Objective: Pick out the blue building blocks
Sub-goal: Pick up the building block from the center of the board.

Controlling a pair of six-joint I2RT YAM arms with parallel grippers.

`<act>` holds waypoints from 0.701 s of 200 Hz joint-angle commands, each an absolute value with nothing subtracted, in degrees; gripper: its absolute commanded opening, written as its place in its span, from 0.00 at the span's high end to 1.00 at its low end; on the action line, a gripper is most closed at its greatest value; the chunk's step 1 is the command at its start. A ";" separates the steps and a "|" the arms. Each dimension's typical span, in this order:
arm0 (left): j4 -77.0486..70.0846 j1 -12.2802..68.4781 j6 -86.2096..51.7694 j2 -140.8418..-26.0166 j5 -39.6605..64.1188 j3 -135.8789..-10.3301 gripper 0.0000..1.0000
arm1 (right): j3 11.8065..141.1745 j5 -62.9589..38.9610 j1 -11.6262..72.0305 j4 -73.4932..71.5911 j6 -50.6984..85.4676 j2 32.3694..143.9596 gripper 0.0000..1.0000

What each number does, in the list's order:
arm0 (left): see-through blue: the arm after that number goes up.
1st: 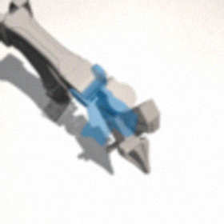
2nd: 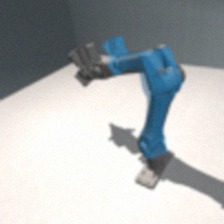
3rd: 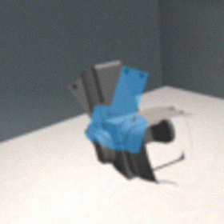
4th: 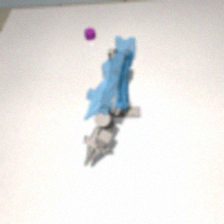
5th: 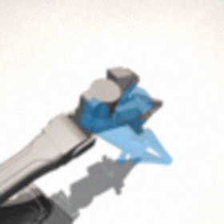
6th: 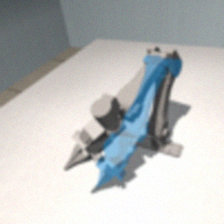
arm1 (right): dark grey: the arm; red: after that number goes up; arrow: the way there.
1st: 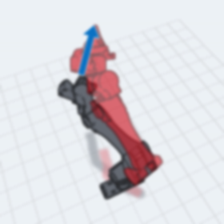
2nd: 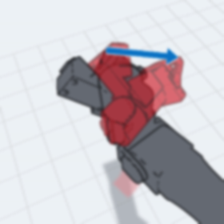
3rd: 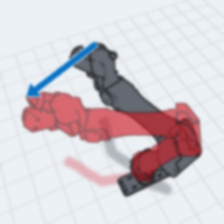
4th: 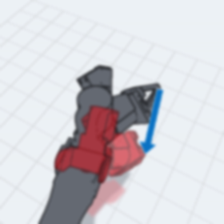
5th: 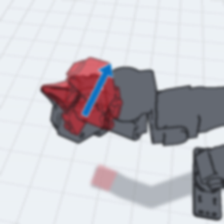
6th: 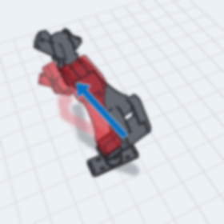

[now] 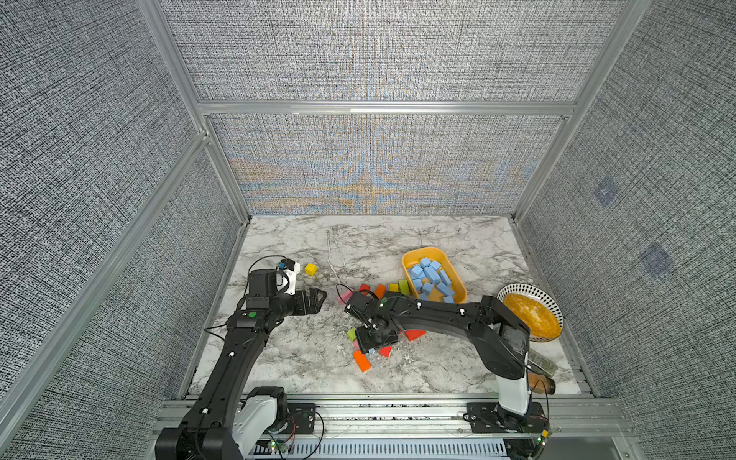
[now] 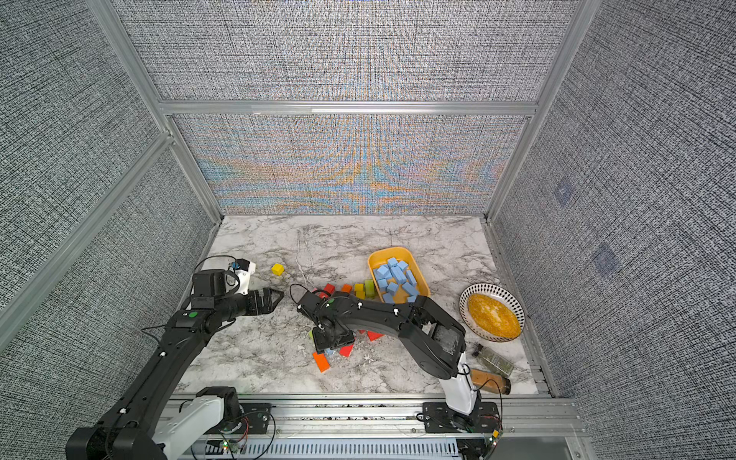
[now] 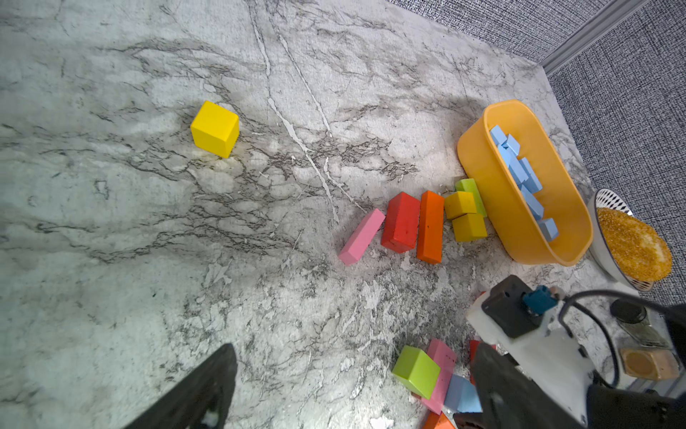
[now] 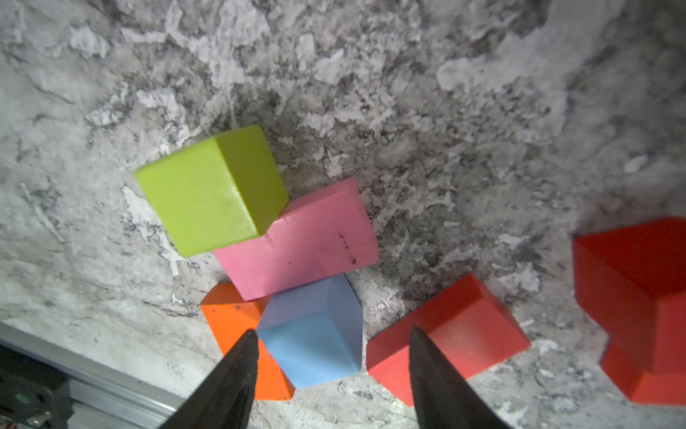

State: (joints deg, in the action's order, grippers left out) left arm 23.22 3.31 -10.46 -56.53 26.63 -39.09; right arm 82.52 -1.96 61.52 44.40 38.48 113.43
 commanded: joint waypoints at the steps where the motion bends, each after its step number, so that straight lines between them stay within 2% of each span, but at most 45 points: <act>1: 22.85 3.15 -8.79 -56.48 25.91 -39.36 0.00 | 82.54 -2.12 60.87 45.17 32.69 114.12 0.46; 13: 22.54 3.05 -8.70 -56.38 26.09 -39.07 0.00 | 81.99 -2.86 60.14 44.91 32.58 114.55 0.51; 53: 22.68 3.03 -8.70 -56.12 26.39 -39.02 0.00 | 82.18 -3.69 59.02 42.36 32.94 114.30 0.51; 103: 21.97 3.05 -8.61 -56.32 26.68 -38.33 0.00 | 81.47 -3.58 58.95 43.15 35.10 112.54 0.72; 140: 21.62 3.00 -7.65 -56.70 26.80 -37.78 0.00 | 82.19 -1.41 57.52 41.94 39.94 108.79 0.77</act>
